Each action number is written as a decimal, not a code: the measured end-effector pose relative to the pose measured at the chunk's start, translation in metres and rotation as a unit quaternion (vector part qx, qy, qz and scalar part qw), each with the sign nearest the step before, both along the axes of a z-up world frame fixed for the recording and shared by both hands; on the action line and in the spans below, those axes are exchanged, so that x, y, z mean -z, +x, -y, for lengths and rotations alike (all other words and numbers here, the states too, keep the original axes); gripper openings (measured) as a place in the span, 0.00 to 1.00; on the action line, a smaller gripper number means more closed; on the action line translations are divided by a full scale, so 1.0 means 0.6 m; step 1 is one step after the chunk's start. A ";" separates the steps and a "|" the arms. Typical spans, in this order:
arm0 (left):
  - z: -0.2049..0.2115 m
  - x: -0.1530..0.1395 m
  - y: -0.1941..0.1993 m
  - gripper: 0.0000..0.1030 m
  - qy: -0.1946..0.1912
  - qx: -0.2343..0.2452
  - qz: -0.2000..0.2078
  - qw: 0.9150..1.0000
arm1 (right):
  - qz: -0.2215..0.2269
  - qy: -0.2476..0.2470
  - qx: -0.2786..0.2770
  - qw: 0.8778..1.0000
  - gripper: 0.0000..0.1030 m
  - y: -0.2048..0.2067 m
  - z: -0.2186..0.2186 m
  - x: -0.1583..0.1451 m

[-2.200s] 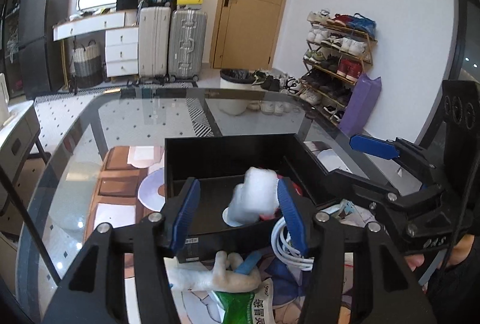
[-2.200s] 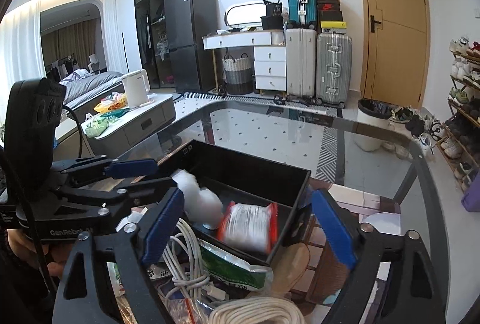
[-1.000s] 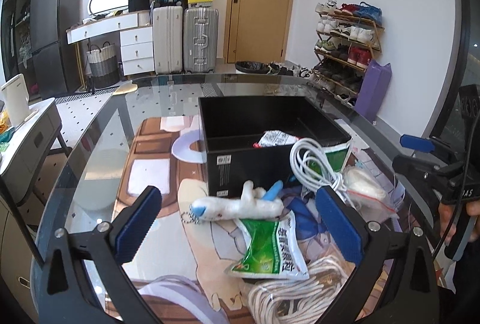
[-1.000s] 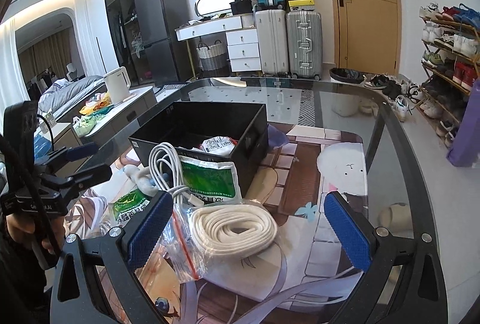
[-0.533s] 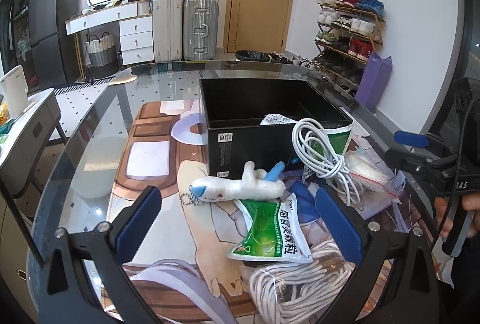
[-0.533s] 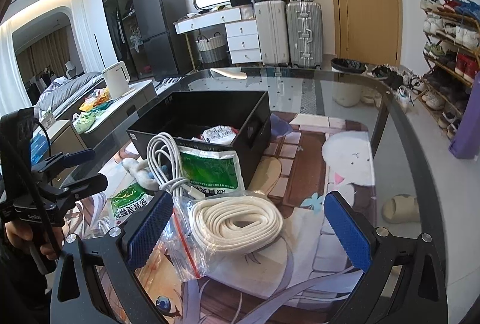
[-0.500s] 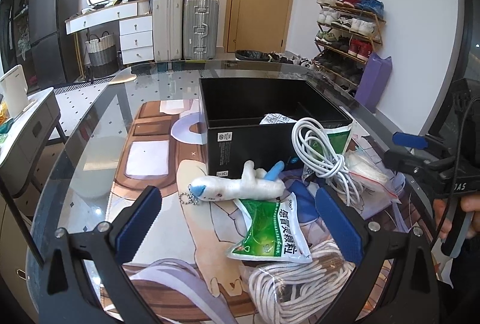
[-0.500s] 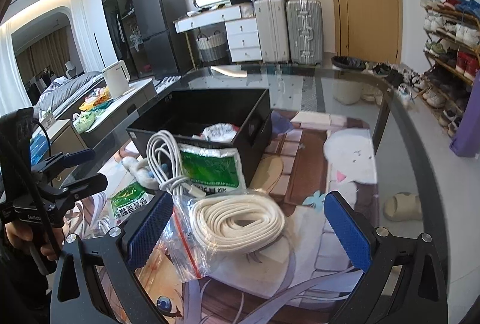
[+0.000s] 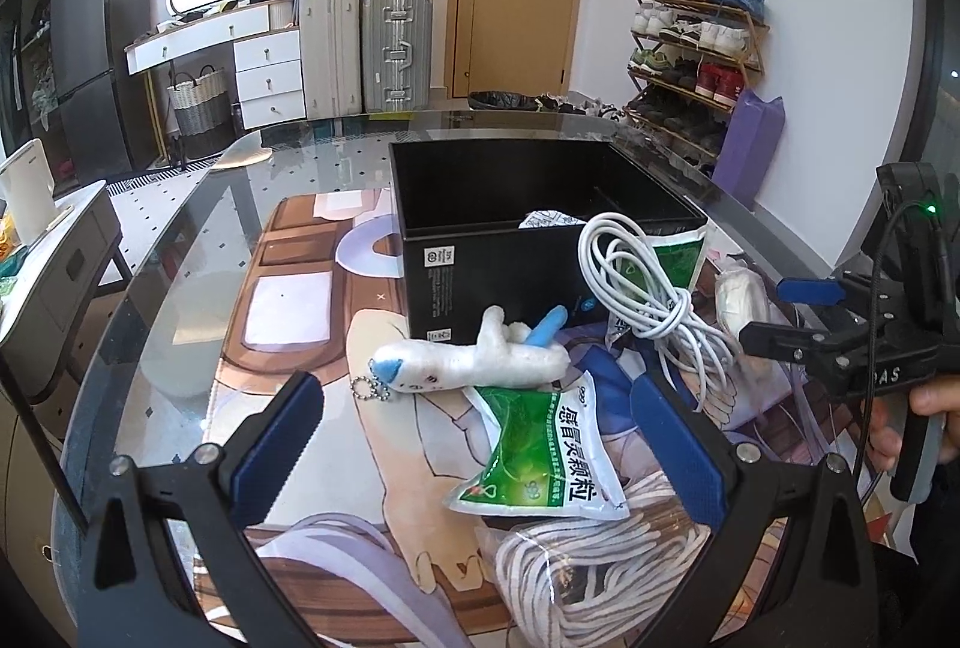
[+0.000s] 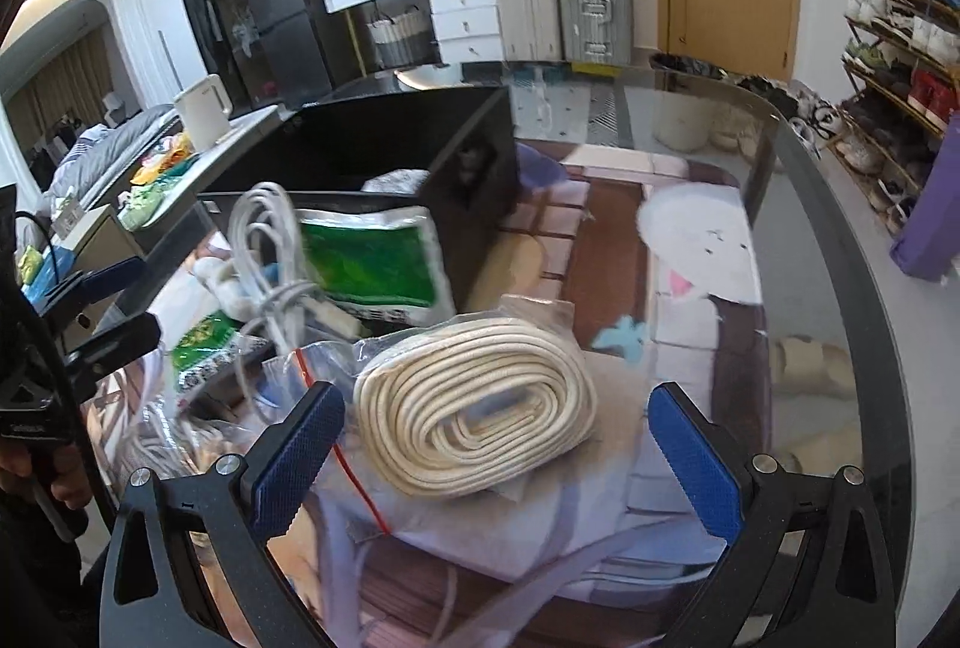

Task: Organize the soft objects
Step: 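Move the right gripper over the coiled white rope in the zip bag, then close the right gripper on the bagged white rope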

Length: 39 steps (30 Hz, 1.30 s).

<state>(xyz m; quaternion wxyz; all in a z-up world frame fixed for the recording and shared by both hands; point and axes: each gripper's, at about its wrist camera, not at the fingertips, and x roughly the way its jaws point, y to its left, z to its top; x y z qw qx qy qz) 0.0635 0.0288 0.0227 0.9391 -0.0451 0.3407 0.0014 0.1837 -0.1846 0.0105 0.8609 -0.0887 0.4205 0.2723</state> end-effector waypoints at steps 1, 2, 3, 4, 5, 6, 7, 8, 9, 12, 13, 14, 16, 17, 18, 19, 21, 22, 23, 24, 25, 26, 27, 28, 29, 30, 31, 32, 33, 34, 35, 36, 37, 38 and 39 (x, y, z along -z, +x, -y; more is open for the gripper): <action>0.001 0.001 0.000 1.00 0.001 0.000 -0.001 1.000 | -0.001 -0.003 0.002 1.000 0.99 0.002 0.002 0.002; 0.001 0.002 0.000 1.00 0.001 0.001 -0.001 1.000 | -0.004 -0.003 0.003 1.000 0.99 0.005 0.004 0.005; 0.001 0.003 0.000 1.00 0.000 0.001 -0.002 1.000 | -0.006 -0.001 0.002 1.000 0.99 0.005 0.006 0.007; 0.001 0.003 0.000 1.00 0.000 0.002 -0.002 1.000 | -0.009 -0.002 0.001 1.000 0.99 0.006 0.006 0.009; 0.002 0.004 0.000 1.00 0.001 0.002 -0.003 1.000 | -0.010 -0.004 0.000 1.000 0.99 0.006 0.005 0.011; 0.002 0.005 0.000 1.00 0.001 0.002 -0.003 1.000 | -0.011 -0.007 -0.004 1.000 0.99 0.007 0.004 0.014; 0.001 0.005 0.001 1.00 0.000 0.002 -0.004 1.000 | -0.014 -0.010 -0.007 1.000 0.99 0.007 0.002 0.015; 0.001 0.006 0.001 1.00 0.000 0.002 -0.005 1.000 | -0.014 -0.012 -0.009 1.000 0.99 0.007 0.001 0.017; 0.001 0.007 0.002 1.00 0.000 0.002 -0.006 1.000 | -0.014 -0.016 -0.011 1.000 0.99 0.007 -0.001 0.019; 0.002 0.008 0.004 1.00 0.001 0.003 -0.007 1.000 | -0.015 -0.020 -0.012 1.000 0.99 0.008 -0.005 0.023; 0.002 0.008 0.004 1.00 0.001 0.003 -0.008 1.000 | -0.016 -0.022 -0.012 1.000 0.99 0.008 -0.006 0.024; 0.003 0.009 0.004 1.00 0.001 0.004 -0.008 1.000 | -0.016 -0.028 -0.013 0.999 0.99 0.008 -0.007 0.025; 0.003 0.009 0.004 1.00 0.002 0.005 -0.009 1.000 | -0.012 -0.039 -0.014 0.999 0.99 0.005 -0.005 0.025; 0.004 0.010 0.004 1.00 0.002 0.005 -0.009 1.000 | -0.011 -0.044 -0.012 0.999 0.99 0.007 -0.001 0.025; 0.004 0.010 0.005 1.00 0.002 0.005 -0.010 1.000 | -0.012 -0.048 -0.010 0.999 0.99 0.008 0.003 0.025; 0.004 0.010 0.005 1.00 0.002 0.005 -0.010 1.000 | -0.014 -0.054 -0.007 0.998 0.99 0.011 0.009 0.027; 0.004 0.010 0.005 1.00 0.002 0.004 -0.010 1.000 | -0.017 -0.060 -0.001 0.998 0.99 0.016 0.019 0.029; 0.004 0.010 0.005 1.00 0.002 0.005 -0.010 1.000 | -0.016 -0.062 0.006 0.998 0.99 0.019 0.024 0.029; 0.004 0.010 0.005 1.00 0.002 0.004 -0.010 1.000 | -0.015 -0.063 0.010 0.998 0.99 0.020 0.027 0.028; 0.004 0.011 0.004 1.00 0.003 0.004 -0.011 1.000 | -0.014 -0.060 0.012 0.998 0.99 0.022 0.029 0.028; 0.004 0.012 0.004 1.00 0.003 0.004 -0.011 1.000 | -0.012 -0.055 0.014 0.998 0.99 0.022 0.030 0.026; 0.004 0.013 0.004 1.00 0.004 0.004 -0.012 1.000 | -0.011 -0.050 0.014 0.999 0.99 0.021 0.029 0.025; 0.003 0.014 0.005 1.00 0.004 0.004 -0.012 1.000 | -0.012 -0.042 0.013 0.999 0.99 0.022 0.025 0.024; 0.003 0.015 0.006 1.00 0.005 0.003 -0.013 1.000 | -0.012 -0.038 0.013 0.999 0.99 0.020 0.022 0.024; 0.003 0.016 0.006 1.00 0.006 0.003 -0.013 1.000 | -0.014 -0.034 0.016 0.999 0.99 0.021 0.015 0.026; 0.003 0.017 0.006 1.00 0.007 0.003 -0.015 1.000 | -0.018 -0.034 0.017 0.999 0.99 0.023 0.007 0.029; 0.003 0.018 0.006 1.00 0.008 0.003 -0.016 1.000 | -0.019 -0.035 0.020 0.999 0.99 0.021 0.002 0.030; 0.003 0.019 0.007 1.00 0.010 0.003 -0.017 1.000 | -0.020 -0.036 0.024 0.999 0.99 0.023 -0.005 0.032; 0.003 0.019 0.007 1.00 0.010 0.003 -0.017 1.000 | -0.019 -0.036 0.027 0.999 0.99 0.025 -0.009 0.033; 0.002 0.020 0.007 1.00 0.010 0.003 -0.018 1.000 | -0.019 -0.034 0.029 0.999 0.99 0.027 -0.013 0.033; 0.002 0.019 0.008 1.00 0.010 0.002 -0.018 1.000 | -0.020 -0.033 0.030 0.999 0.99 0.030 -0.017 0.033; 0.001 0.019 0.008 1.00 0.010 0.002 -0.019 1.000 | -0.018 -0.032 0.034 0.999 0.99 0.033 -0.020 0.032; 0.001 0.019 0.008 1.00 0.010 0.002 -0.019 1.000 | -0.018 -0.030 0.037 0.999 0.99 0.034 -0.020 0.032; 0.001 0.020 0.009 1.00 0.011 0.002 -0.020 1.000 | -0.019 -0.028 0.041 0.999 0.99 0.037 -0.021 0.032; 0.001 0.021 0.009 1.00 0.012 0.002 -0.020 1.000 | -0.019 -0.028 0.047 0.998 0.99 0.041 -0.021 0.031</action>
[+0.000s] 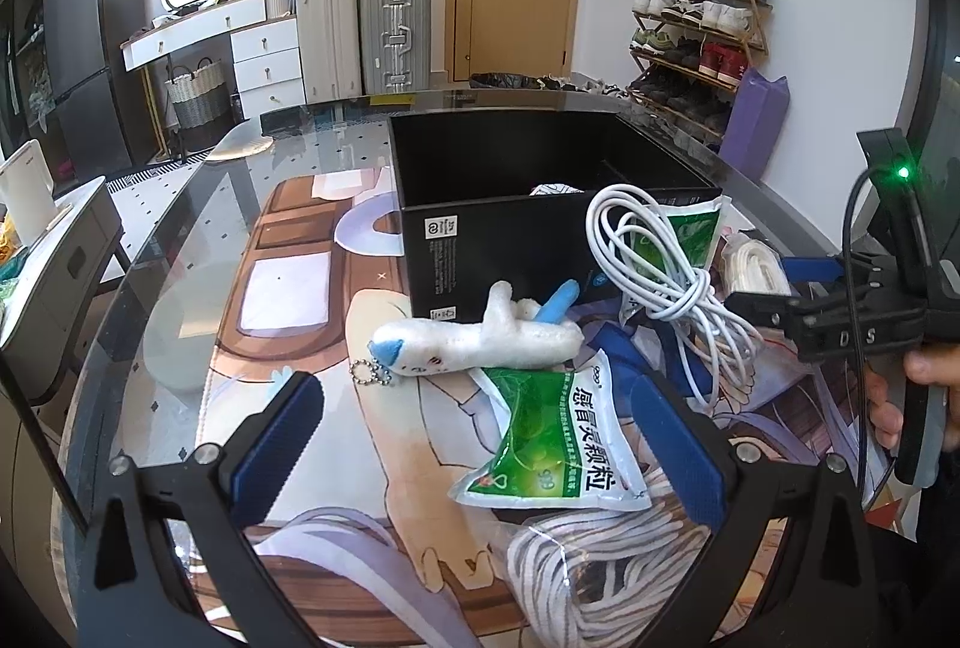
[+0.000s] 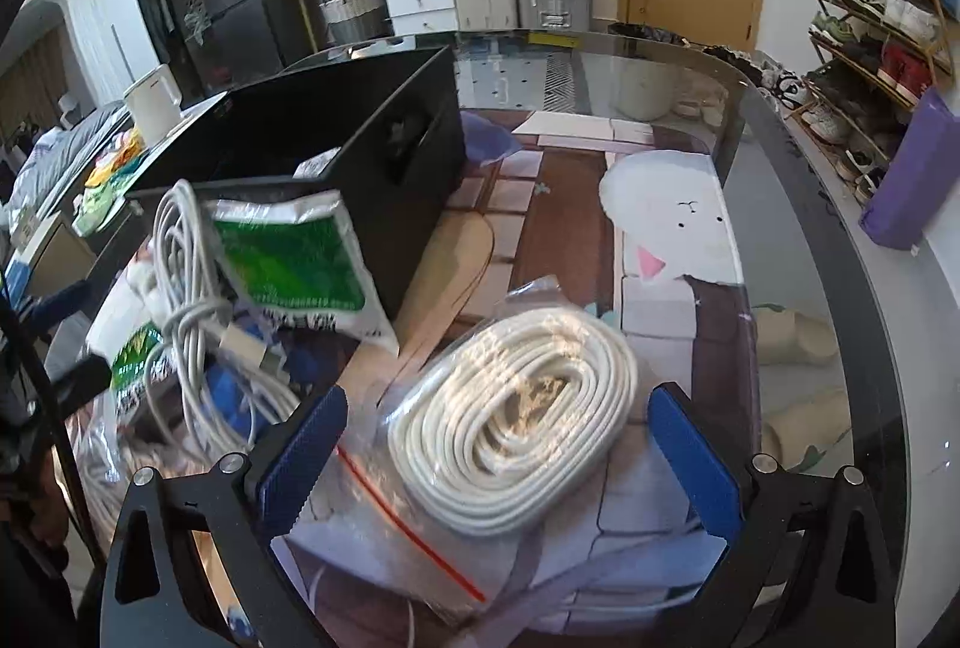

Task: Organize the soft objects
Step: 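Close the right gripper on the bagged white rope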

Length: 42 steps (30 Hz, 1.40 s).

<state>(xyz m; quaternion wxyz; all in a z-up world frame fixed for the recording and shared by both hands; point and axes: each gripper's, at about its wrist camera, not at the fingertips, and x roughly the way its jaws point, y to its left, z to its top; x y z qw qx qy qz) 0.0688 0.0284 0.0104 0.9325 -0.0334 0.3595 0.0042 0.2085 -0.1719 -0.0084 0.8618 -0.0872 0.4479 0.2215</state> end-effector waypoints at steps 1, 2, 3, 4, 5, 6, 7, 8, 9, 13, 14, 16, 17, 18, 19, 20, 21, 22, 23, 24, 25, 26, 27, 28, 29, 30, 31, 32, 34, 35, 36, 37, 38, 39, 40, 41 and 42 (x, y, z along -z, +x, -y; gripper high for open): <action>0.000 0.000 0.000 1.00 0.000 0.000 0.000 1.000 | 0.000 0.000 0.004 1.000 0.99 0.004 0.001 0.000; 0.000 0.001 0.000 1.00 0.000 0.000 -0.001 1.000 | -0.001 -0.002 0.010 1.000 0.99 0.008 0.002 0.001; 0.000 0.002 0.001 1.00 0.000 0.000 -0.002 1.000 | -0.002 -0.003 0.015 1.000 0.99 0.010 0.003 0.002; 0.000 0.003 0.001 1.00 0.001 0.000 -0.003 1.000 | -0.002 -0.006 0.019 1.000 0.99 0.011 0.003 0.004; 0.000 0.003 0.001 1.00 0.001 0.000 -0.003 1.000 | -0.002 -0.010 0.021 1.000 0.99 0.014 0.003 0.006; 0.000 0.004 0.001 1.00 0.002 0.000 -0.004 1.000 | -0.003 -0.014 0.022 1.000 0.99 0.014 0.002 0.008; 0.000 0.004 0.001 1.00 0.003 0.000 -0.004 1.000 | -0.005 -0.017 0.022 1.000 0.99 0.015 0.003 0.011; 0.000 0.004 0.001 1.00 0.003 0.001 -0.004 1.000 | -0.002 -0.021 0.022 1.000 0.99 0.015 0.004 0.012; 0.001 0.005 0.001 1.00 0.004 0.001 -0.005 1.000 | -0.001 -0.025 0.020 0.999 0.98 0.014 0.003 0.013; 0.002 0.006 0.001 1.00 0.008 0.001 -0.008 1.000 | 0.006 -0.037 0.014 0.999 0.93 0.011 0.005 0.015; 0.002 0.006 0.001 1.00 0.007 0.001 -0.008 1.000 | 0.008 -0.039 0.012 0.999 0.91 0.010 0.007 0.014; 0.002 0.005 0.001 1.00 0.008 0.001 -0.008 1.000 | 0.009 -0.038 0.011 0.999 0.86 0.009 0.012 0.011; 0.002 0.005 0.001 1.00 0.008 0.001 -0.008 1.000 | 0.010 -0.037 0.010 0.999 0.83 0.008 0.014 0.010; 0.002 0.005 0.000 1.00 0.008 0.001 -0.009 1.000 | 0.011 -0.037 0.008 0.999 0.79 0.008 0.016 0.009; 0.002 0.004 0.000 1.00 0.009 0.001 -0.009 1.000 | 0.011 -0.036 0.006 0.999 0.78 0.008 0.018 0.008; 0.002 0.004 0.000 1.00 0.008 0.001 -0.009 1.000 | 0.012 -0.035 0.004 0.999 0.75 0.007 0.019 0.007; 0.003 0.004 0.000 1.00 0.009 0.002 -0.009 1.000 | 0.013 -0.035 0.001 0.999 0.73 0.004 0.020 0.006; 0.003 0.004 0.000 1.00 0.009 0.002 -0.009 1.000 | 0.014 -0.034 -0.001 0.999 0.71 0.003 0.020 0.006; 0.003 0.004 0.000 1.00 0.009 0.003 -0.010 1.000 | 0.015 -0.034 -0.003 0.999 0.69 0.002 0.019 0.006; 0.003 0.004 0.000 1.00 0.009 0.003 -0.011 1.000 | 0.017 -0.034 -0.005 0.999 0.66 -0.001 0.020 0.005; 0.003 0.004 0.000 1.00 0.010 0.004 -0.011 1.000 | 0.018 -0.032 -0.008 0.999 0.65 -0.003 0.019 0.004; 0.003 0.004 0.000 1.00 0.009 0.004 -0.012 1.000 | 0.018 -0.032 -0.010 0.999 0.62 -0.005 0.020 0.003; 0.002 0.004 0.000 1.00 0.009 0.004 -0.013 1.000 | 0.020 -0.031 -0.012 0.999 0.59 -0.006 0.019 0.002; 0.002 0.004 0.000 1.00 0.008 0.004 -0.013 1.000 | 0.021 -0.030 -0.013 0.999 0.58 -0.007 0.019 0.002; 0.001 0.004 0.000 1.00 0.007 0.003 -0.014 1.000 | 0.021 -0.029 -0.015 0.999 0.56 -0.008 0.019 0.001; 0.001 0.004 0.000 1.00 0.006 0.003 -0.015 1.000 | 0.022 -0.029 -0.016 0.999 0.54 -0.009 0.020 0.001; 0.000 0.004 0.000 1.00 0.004 0.003 -0.016 1.000 | 0.022 -0.028 -0.018 0.999 0.53 -0.010 0.020 0.000; -0.001 0.004 0.000 1.00 0.002 0.002 -0.016 1.000 | 0.023 -0.027 -0.020 0.999 0.51 -0.011 0.021 -0.001; -0.003 0.005 0.001 1.00 -0.003 0.003 -0.020 1.000 | 0.023 -0.024 -0.022 0.999 0.47 -0.012 0.022 -0.002; -0.003 0.006 0.002 1.00 -0.006 0.005 -0.023 1.000 | 0.022 -0.022 -0.023 0.999 0.45 -0.012 0.023 -0.003; -0.003 0.007 0.002 1.00 -0.010 0.007 -0.026 1.000 | 0.022 -0.020 -0.025 0.999 0.44 -0.013 0.023 -0.004; -0.003 0.007 0.002 1.00 -0.012 0.008 -0.027 1.000 | 0.022 -0.019 -0.026 0.999 0.43 -0.013 0.023 -0.003; -0.002 0.007 0.002 1.00 -0.014 0.009 -0.028 0.999 | 0.022 -0.018 -0.026 0.999 0.43 -0.014 0.023 -0.004; -0.001 0.008 0.003 1.00 -0.015 0.011 -0.030 0.999 | 0.023 -0.017 -0.027 0.999 0.42 -0.015 0.024 -0.005; -0.001 0.008 0.003 1.00 -0.016 0.013 -0.031 0.999 | 0.023 -0.017 -0.028 0.999 0.42 -0.015 0.024 -0.005; 0.000 0.009 0.003 1.00 -0.015 0.014 -0.032 0.999 | 0.024 -0.016 -0.028 0.999 0.41 -0.016 0.024 -0.006; 0.001 0.010 0.004 1.00 -0.014 0.014 -0.033 0.999 | 0.025 -0.014 -0.030 0.999 0.41 -0.017 0.024 -0.008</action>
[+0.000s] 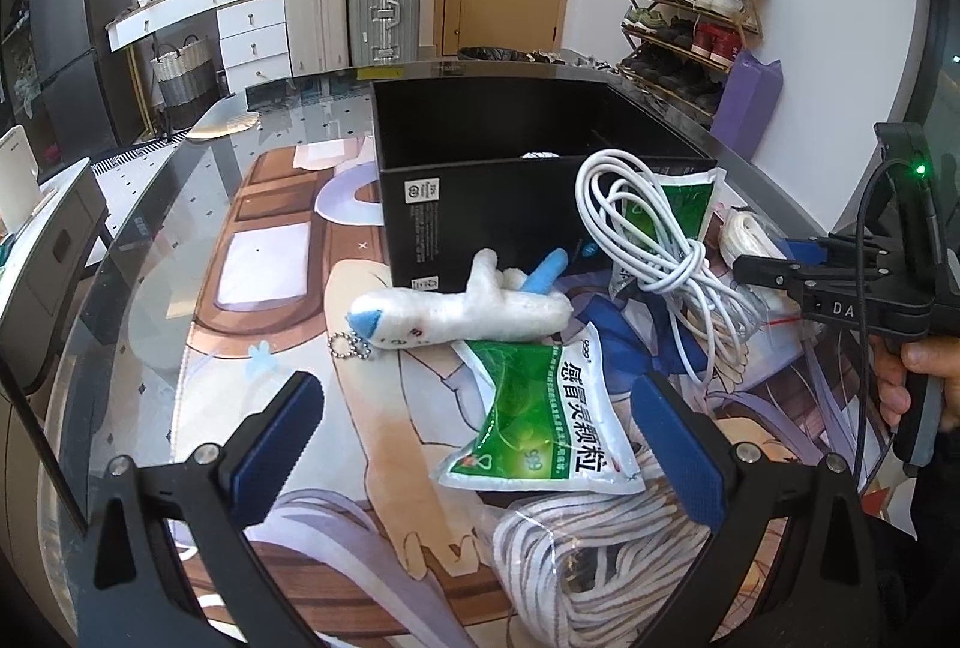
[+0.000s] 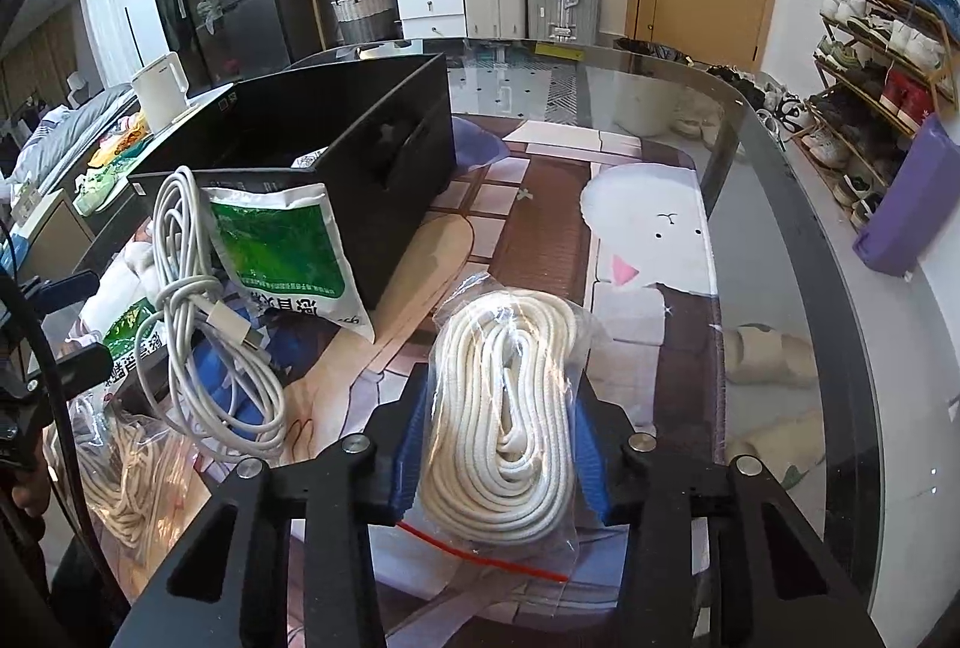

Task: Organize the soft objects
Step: 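Close the right gripper on the bagged white rope, then close the left gripper on the green sachet while the right holds the rope bag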

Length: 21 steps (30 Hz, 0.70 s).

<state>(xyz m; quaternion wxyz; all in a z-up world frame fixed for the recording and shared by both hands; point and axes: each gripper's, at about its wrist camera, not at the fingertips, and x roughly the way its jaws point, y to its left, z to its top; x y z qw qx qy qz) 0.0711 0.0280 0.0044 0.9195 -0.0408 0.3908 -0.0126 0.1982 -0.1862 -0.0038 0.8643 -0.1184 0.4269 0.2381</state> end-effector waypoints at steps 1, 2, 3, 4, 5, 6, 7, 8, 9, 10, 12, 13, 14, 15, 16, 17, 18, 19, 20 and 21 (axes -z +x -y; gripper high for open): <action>0.001 0.001 0.000 1.00 0.001 0.001 -0.001 1.000 | 0.001 0.002 -0.001 1.000 0.41 0.000 0.000 0.000; 0.003 0.002 0.000 1.00 0.001 0.002 -0.003 1.000 | 0.002 0.004 -0.002 1.000 0.41 -0.001 0.000 -0.002; 0.004 0.003 0.000 1.00 0.002 0.002 -0.004 1.000 | 0.004 0.006 -0.003 1.000 0.41 -0.002 0.000 -0.005; 0.005 0.004 0.000 1.00 0.004 0.002 -0.005 1.000 | 0.006 0.007 -0.003 1.000 0.41 -0.002 0.000 -0.005; 0.007 0.005 0.000 1.00 0.008 0.000 -0.006 1.000 | 0.008 0.009 -0.003 1.000 0.41 -0.002 0.001 -0.007; 0.009 0.006 0.000 1.00 0.013 0.000 -0.007 1.000 | 0.010 0.010 -0.004 1.000 0.41 -0.003 0.001 -0.010; 0.011 0.007 0.000 1.00 0.016 0.001 -0.009 1.000 | 0.011 0.011 -0.004 1.000 0.41 -0.004 0.002 -0.012; 0.014 0.009 0.001 1.00 0.020 0.002 -0.011 1.000 | 0.012 0.012 -0.005 1.000 0.41 -0.005 0.002 -0.013; 0.016 0.010 0.001 1.00 0.022 0.003 -0.013 1.000 | 0.014 0.013 -0.005 1.000 0.41 -0.005 0.003 -0.015; 0.018 0.012 0.001 1.00 0.023 0.002 -0.015 1.000 | 0.014 0.014 -0.005 1.000 0.41 -0.006 0.004 -0.016; 0.021 0.015 0.002 1.00 0.023 0.007 -0.021 0.999 | 0.015 0.015 -0.005 1.000 0.41 -0.007 0.004 -0.017; 0.023 0.017 0.002 1.00 0.024 0.011 -0.023 0.999 | 0.015 0.015 -0.005 1.000 0.41 -0.007 0.004 -0.018; 0.026 0.018 0.002 0.98 0.024 0.015 -0.024 0.999 | 0.016 0.015 -0.005 1.000 0.41 -0.008 0.005 -0.019; 0.028 0.020 0.002 0.97 0.023 0.018 -0.025 0.999 | 0.016 0.016 -0.005 1.000 0.41 -0.009 0.005 -0.019; 0.029 0.020 0.003 0.95 0.022 0.020 -0.026 0.999 | 0.016 0.016 -0.006 1.000 0.41 -0.010 0.005 -0.020; 0.029 0.021 0.003 0.89 0.017 0.025 -0.028 0.999 | 0.017 0.017 -0.006 1.000 0.41 -0.011 0.006 -0.021; 0.028 0.022 0.003 0.84 0.009 0.029 -0.031 0.999 | 0.017 0.017 -0.006 1.000 0.41 -0.012 0.006 -0.022; 0.027 0.022 0.003 0.81 0.002 0.032 -0.034 0.999 | 0.017 0.017 -0.006 1.000 0.41 -0.013 0.006 -0.024; 0.028 0.024 0.003 0.76 -0.003 0.034 -0.036 0.999 | 0.017 0.017 -0.006 1.000 0.41 -0.013 0.006 -0.024; 0.031 0.023 0.002 0.71 0.001 0.033 -0.033 0.999 | 0.017 0.018 -0.006 1.000 0.41 -0.014 0.007 -0.025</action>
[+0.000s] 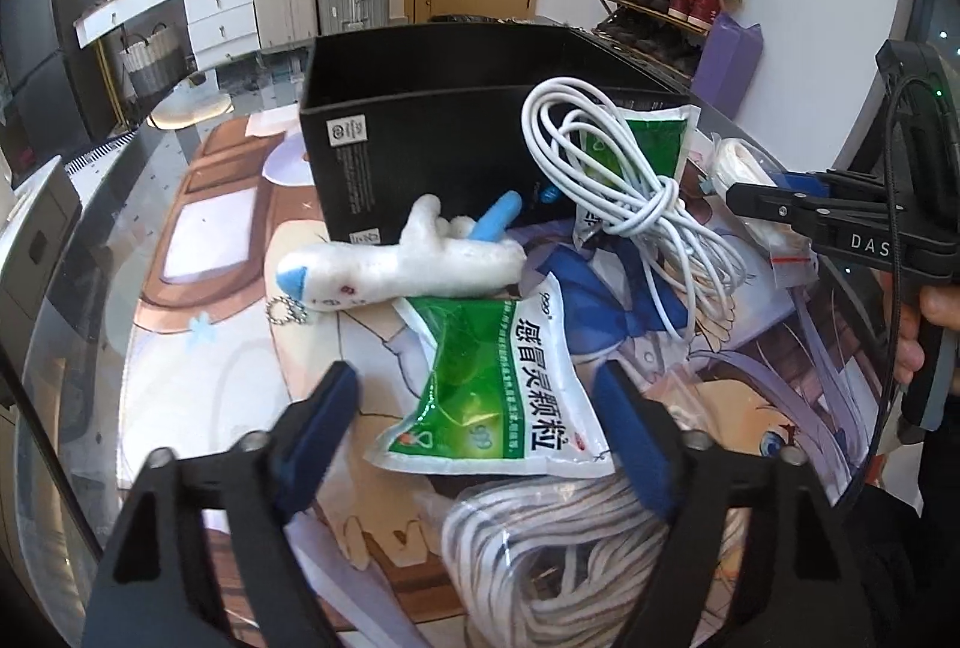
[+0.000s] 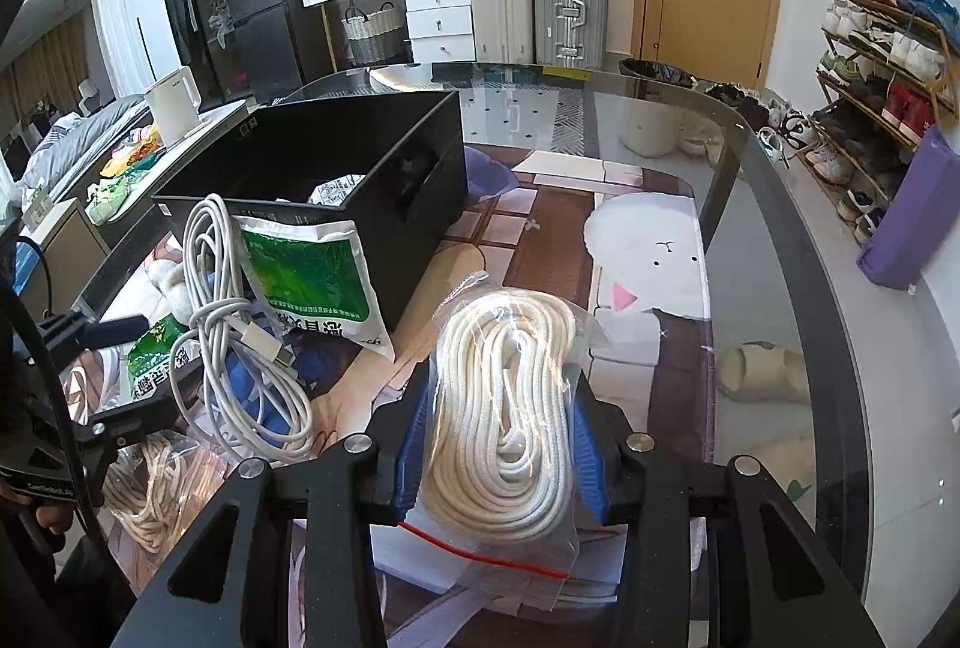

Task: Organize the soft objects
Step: 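Close the left gripper on the green sachet while the right holds the rope bag, then carry the green sachet over the black box while the right lifts the rope bag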

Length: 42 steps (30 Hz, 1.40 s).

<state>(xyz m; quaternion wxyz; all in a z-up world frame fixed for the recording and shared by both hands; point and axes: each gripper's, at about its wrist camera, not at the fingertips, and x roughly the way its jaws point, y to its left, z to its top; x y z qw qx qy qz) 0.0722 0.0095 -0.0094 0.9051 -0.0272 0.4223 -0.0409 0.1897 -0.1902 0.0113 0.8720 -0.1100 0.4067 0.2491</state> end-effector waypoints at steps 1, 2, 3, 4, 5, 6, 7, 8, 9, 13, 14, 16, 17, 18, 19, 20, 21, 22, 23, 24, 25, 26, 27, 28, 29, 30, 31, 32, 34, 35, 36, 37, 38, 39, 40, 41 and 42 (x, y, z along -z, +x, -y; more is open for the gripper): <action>0.001 0.000 0.000 0.69 0.001 0.002 0.000 1.000 | 0.000 0.000 0.000 1.000 0.41 0.000 0.000 0.001; 0.003 -0.001 -0.002 0.63 0.001 0.006 0.002 1.000 | 0.000 0.000 0.000 1.000 0.41 0.000 0.000 0.000; 0.003 -0.004 -0.002 0.58 -0.002 0.009 0.002 1.000 | 0.001 0.001 0.000 1.000 0.41 -0.001 0.000 -0.001; 0.003 -0.005 -0.003 0.55 -0.005 0.011 0.003 1.000 | 0.001 0.001 -0.001 1.000 0.41 -0.001 0.000 -0.001; 0.005 -0.006 -0.004 0.52 -0.005 0.014 0.004 1.000 | 0.001 0.001 -0.001 1.000 0.41 -0.001 -0.001 -0.001; 0.006 -0.007 -0.005 0.50 -0.005 0.015 0.004 1.000 | 0.001 0.001 -0.001 1.000 0.41 -0.001 -0.001 -0.002; 0.006 -0.008 -0.007 0.47 -0.006 0.016 0.005 1.000 | 0.001 0.001 -0.001 1.000 0.41 -0.001 -0.001 -0.002; 0.005 -0.009 -0.007 0.46 -0.008 0.017 0.005 1.000 | 0.001 0.001 -0.001 1.000 0.41 -0.001 -0.001 -0.002; 0.004 -0.010 -0.008 0.45 -0.011 0.020 0.005 1.000 | 0.001 0.001 -0.001 1.000 0.41 -0.002 -0.001 -0.003; 0.008 -0.015 -0.008 0.41 -0.012 0.030 0.008 0.999 | 0.004 0.003 -0.002 1.000 0.41 -0.005 -0.002 -0.008; 0.010 -0.016 -0.008 0.41 -0.012 0.032 0.008 0.999 | 0.004 0.004 -0.003 1.000 0.41 -0.006 -0.001 -0.009; 0.010 -0.020 -0.011 0.40 -0.013 0.036 0.009 0.999 | 0.006 0.006 -0.004 1.000 0.41 -0.007 -0.001 -0.012; 0.012 -0.022 -0.011 0.40 -0.013 0.037 0.010 0.999 | 0.006 0.007 -0.004 1.000 0.41 -0.007 -0.001 -0.013; 0.012 -0.023 -0.012 0.40 -0.013 0.038 0.011 0.999 | 0.007 0.008 -0.005 1.000 0.41 -0.008 -0.001 -0.014; 0.012 -0.025 -0.013 0.40 -0.014 0.040 0.012 0.999 | 0.008 0.009 -0.005 1.000 0.41 -0.009 -0.001 -0.015; 0.012 -0.027 -0.014 0.39 -0.015 0.041 0.013 0.999 | 0.009 0.010 -0.005 1.000 0.41 -0.009 -0.001 -0.017; 0.012 -0.030 -0.015 0.39 -0.015 0.042 0.015 0.999 | 0.011 0.011 -0.006 1.000 0.41 -0.010 0.000 -0.019; 0.013 -0.032 -0.014 0.39 -0.015 0.043 0.016 0.999 | 0.012 0.012 -0.007 1.000 0.41 -0.011 0.000 -0.020; 0.013 -0.034 -0.014 0.39 -0.015 0.044 0.017 0.999 | 0.012 0.013 -0.007 1.000 0.41 -0.012 0.000 -0.021; 0.013 -0.035 -0.014 0.39 -0.016 0.045 0.017 0.999 | 0.013 0.014 -0.008 1.000 0.41 -0.012 0.000 -0.023; 0.014 -0.036 -0.013 0.39 -0.016 0.045 0.018 0.999 | 0.014 0.014 -0.008 1.000 0.41 -0.013 0.000 -0.024; 0.014 -0.036 -0.013 0.38 -0.017 0.047 0.017 0.999 | 0.015 0.014 -0.009 1.000 0.41 -0.013 0.000 -0.025; 0.015 -0.036 -0.013 0.38 -0.016 0.048 0.016 0.999 | 0.015 0.015 -0.010 1.000 0.41 -0.014 0.000 -0.026; 0.015 -0.036 -0.013 0.38 -0.015 0.048 0.016 0.999 | 0.015 0.015 -0.010 1.000 0.41 -0.014 0.001 -0.025; 0.015 -0.035 -0.012 0.38 -0.014 0.049 0.015 0.999 | 0.015 0.015 -0.010 1.000 0.41 -0.014 0.000 -0.025; 0.016 -0.034 -0.011 0.38 -0.013 0.049 0.014 0.999 | 0.015 0.015 -0.009 1.000 0.41 -0.014 0.000 -0.025; 0.016 -0.032 -0.011 0.38 -0.013 0.049 0.013 0.999 | 0.015 0.015 -0.009 1.000 0.41 -0.015 0.000 -0.025; 0.015 -0.030 -0.012 0.38 -0.015 0.049 0.012 0.999 | 0.015 0.015 -0.009 1.000 0.41 -0.014 0.000 -0.025; 0.015 -0.031 -0.013 0.37 -0.018 0.053 0.012 0.998 | 0.015 0.015 -0.010 1.000 0.41 -0.014 0.000 -0.025; 0.015 -0.034 -0.016 0.37 -0.021 0.059 0.013 0.998 | 0.016 0.016 -0.009 1.000 0.41 -0.015 0.001 -0.026; 0.016 -0.035 -0.017 0.37 -0.023 0.062 0.014 0.998 | 0.017 0.017 -0.009 1.000 0.41 -0.016 0.001 -0.027; 0.016 -0.037 -0.019 0.37 -0.024 0.065 0.016 0.997 | 0.017 0.018 -0.009 1.000 0.41 -0.016 0.002 -0.029; 0.017 -0.039 -0.021 0.36 -0.024 0.067 0.018 0.997 | 0.017 0.019 -0.009 1.000 0.41 -0.016 0.002 -0.030; 0.018 -0.040 -0.022 0.36 -0.024 0.068 0.019 0.997 | 0.018 0.019 -0.009 1.000 0.41 -0.017 0.002 -0.031; 0.018 -0.042 -0.024 0.36 -0.025 0.069 0.021 0.997 | 0.018 0.020 -0.010 1.000 0.41 -0.018 0.003 -0.033; 0.017 -0.044 -0.025 0.36 -0.026 0.069 0.023 0.997 | 0.019 0.022 -0.011 1.000 0.41 -0.018 0.004 -0.034; 0.017 -0.047 -0.026 0.36 -0.027 0.069 0.024 0.997 | 0.020 0.023 -0.012 0.999 0.41 -0.019 0.004 -0.035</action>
